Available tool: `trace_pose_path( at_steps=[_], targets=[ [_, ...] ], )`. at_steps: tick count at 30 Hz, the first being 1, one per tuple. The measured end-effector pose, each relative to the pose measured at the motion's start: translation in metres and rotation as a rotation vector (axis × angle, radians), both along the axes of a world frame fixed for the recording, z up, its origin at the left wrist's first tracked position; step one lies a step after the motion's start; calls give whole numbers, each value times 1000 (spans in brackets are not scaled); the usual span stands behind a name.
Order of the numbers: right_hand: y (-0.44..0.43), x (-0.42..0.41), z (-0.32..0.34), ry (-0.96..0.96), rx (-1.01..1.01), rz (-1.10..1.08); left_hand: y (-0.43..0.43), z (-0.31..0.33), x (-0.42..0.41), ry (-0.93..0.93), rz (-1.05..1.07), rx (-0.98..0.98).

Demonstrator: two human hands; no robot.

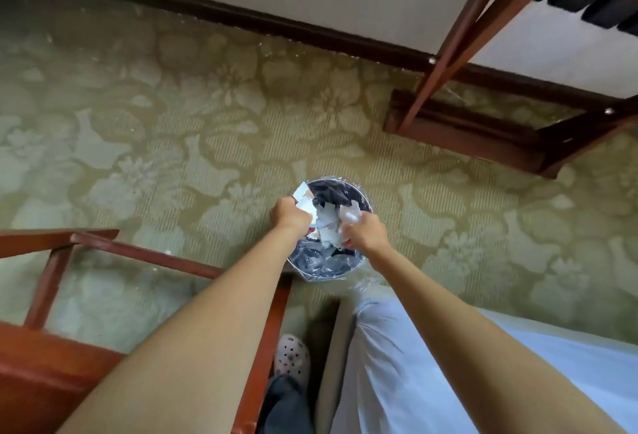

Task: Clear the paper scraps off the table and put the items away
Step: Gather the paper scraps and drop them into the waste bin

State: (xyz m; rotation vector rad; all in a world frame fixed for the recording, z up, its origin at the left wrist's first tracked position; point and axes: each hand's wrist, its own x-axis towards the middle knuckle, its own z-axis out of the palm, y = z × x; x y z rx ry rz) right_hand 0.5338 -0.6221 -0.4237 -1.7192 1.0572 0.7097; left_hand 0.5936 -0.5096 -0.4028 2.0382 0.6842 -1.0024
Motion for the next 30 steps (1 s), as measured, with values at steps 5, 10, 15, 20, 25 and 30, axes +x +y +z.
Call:
trace_pose_path(
  at_steps=[5,10,15,20,25,30],
  targets=[
    [5,-1,-68,125,74,-75,-15,-66,-11,129,-16,-29],
    [8,-4,-99,138,51,-124,-12,-96,-22,183,-42,-45],
    [6,-7,-89,167,54,-61,-2,-84,-23,212,16,-128],
    [9,-6,-45,126,-42,85,6,-38,-7,135,7,-124],
    [17,10,46,-47,-211,230,20,48,12,-50,-54,-47],
    [45,33,176,-326,-305,317,46,179,10,-329,-95,-1]
  ],
)
